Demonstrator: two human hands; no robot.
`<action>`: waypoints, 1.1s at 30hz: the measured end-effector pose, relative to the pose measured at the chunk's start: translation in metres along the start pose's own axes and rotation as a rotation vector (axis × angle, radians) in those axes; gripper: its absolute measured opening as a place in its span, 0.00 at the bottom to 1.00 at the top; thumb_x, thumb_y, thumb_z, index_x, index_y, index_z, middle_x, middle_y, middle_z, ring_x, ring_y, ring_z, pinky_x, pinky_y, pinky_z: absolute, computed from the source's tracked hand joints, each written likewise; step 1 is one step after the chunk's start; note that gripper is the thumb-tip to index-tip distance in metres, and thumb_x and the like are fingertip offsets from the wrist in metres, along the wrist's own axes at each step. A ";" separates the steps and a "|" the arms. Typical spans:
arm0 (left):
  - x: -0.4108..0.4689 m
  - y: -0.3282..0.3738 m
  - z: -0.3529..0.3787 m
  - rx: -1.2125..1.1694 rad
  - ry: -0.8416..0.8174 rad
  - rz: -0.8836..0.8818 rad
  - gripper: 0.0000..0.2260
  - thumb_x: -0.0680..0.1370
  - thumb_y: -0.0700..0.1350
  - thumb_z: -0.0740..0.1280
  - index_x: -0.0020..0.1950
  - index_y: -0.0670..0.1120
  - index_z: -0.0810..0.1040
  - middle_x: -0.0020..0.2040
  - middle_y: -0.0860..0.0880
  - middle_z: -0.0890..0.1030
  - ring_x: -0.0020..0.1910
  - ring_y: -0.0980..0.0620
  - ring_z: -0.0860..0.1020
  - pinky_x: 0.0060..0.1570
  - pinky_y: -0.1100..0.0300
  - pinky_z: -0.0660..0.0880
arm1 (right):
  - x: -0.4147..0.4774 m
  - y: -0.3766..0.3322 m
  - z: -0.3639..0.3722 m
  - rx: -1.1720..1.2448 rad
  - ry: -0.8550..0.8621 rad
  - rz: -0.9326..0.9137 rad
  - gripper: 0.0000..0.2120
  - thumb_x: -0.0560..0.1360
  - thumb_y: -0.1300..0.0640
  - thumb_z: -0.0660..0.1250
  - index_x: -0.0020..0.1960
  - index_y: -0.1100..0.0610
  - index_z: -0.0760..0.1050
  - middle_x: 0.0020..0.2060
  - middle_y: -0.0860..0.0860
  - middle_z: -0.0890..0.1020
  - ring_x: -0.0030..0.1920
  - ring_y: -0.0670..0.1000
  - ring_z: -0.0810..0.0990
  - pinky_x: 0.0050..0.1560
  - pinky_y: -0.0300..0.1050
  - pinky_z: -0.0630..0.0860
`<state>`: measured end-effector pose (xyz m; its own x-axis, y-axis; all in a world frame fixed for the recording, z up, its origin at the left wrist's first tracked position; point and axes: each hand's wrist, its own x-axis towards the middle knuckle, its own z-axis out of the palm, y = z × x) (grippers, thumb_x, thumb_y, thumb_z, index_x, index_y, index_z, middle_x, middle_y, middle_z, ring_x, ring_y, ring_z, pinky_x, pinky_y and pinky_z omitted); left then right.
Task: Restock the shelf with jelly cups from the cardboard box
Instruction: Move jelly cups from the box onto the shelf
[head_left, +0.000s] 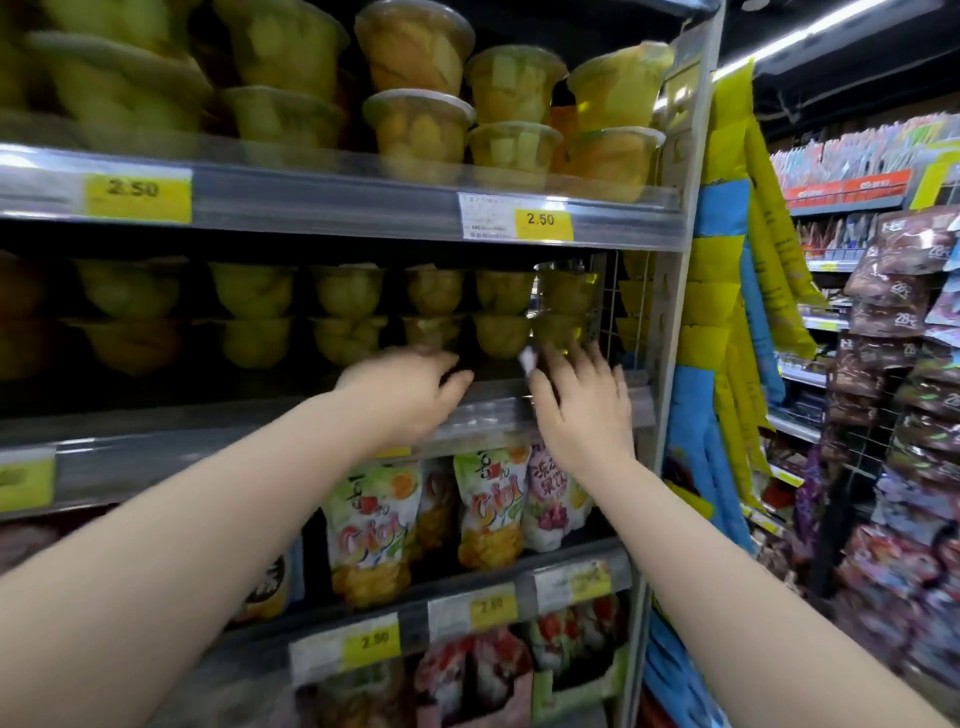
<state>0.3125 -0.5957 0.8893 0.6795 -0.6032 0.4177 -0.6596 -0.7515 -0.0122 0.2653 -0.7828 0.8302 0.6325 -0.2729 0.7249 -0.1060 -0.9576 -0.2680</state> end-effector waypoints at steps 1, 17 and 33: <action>-0.015 -0.007 0.001 0.076 0.045 -0.001 0.23 0.82 0.58 0.51 0.75 0.51 0.64 0.73 0.49 0.68 0.70 0.46 0.68 0.64 0.54 0.68 | -0.013 -0.007 0.003 0.034 0.005 0.003 0.31 0.77 0.40 0.42 0.76 0.50 0.60 0.76 0.53 0.60 0.76 0.55 0.53 0.74 0.54 0.49; -0.284 -0.103 0.025 0.214 -0.166 -0.352 0.36 0.78 0.58 0.60 0.79 0.50 0.46 0.79 0.50 0.42 0.78 0.47 0.45 0.74 0.45 0.50 | -0.186 -0.135 0.016 0.105 -0.501 -0.215 0.40 0.73 0.33 0.62 0.78 0.41 0.47 0.78 0.45 0.46 0.78 0.51 0.44 0.76 0.52 0.50; -0.550 -0.176 0.098 -0.052 -0.523 -0.686 0.36 0.76 0.62 0.62 0.79 0.53 0.52 0.79 0.51 0.48 0.78 0.47 0.49 0.74 0.43 0.53 | -0.383 -0.284 0.083 0.145 -1.017 -0.362 0.37 0.74 0.37 0.65 0.78 0.43 0.52 0.78 0.46 0.50 0.77 0.51 0.50 0.74 0.53 0.57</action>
<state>0.0865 -0.1576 0.5725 0.9851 -0.0752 -0.1547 -0.0542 -0.9892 0.1362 0.1163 -0.3986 0.5761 0.9539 0.2917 -0.0706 0.2640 -0.9275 -0.2647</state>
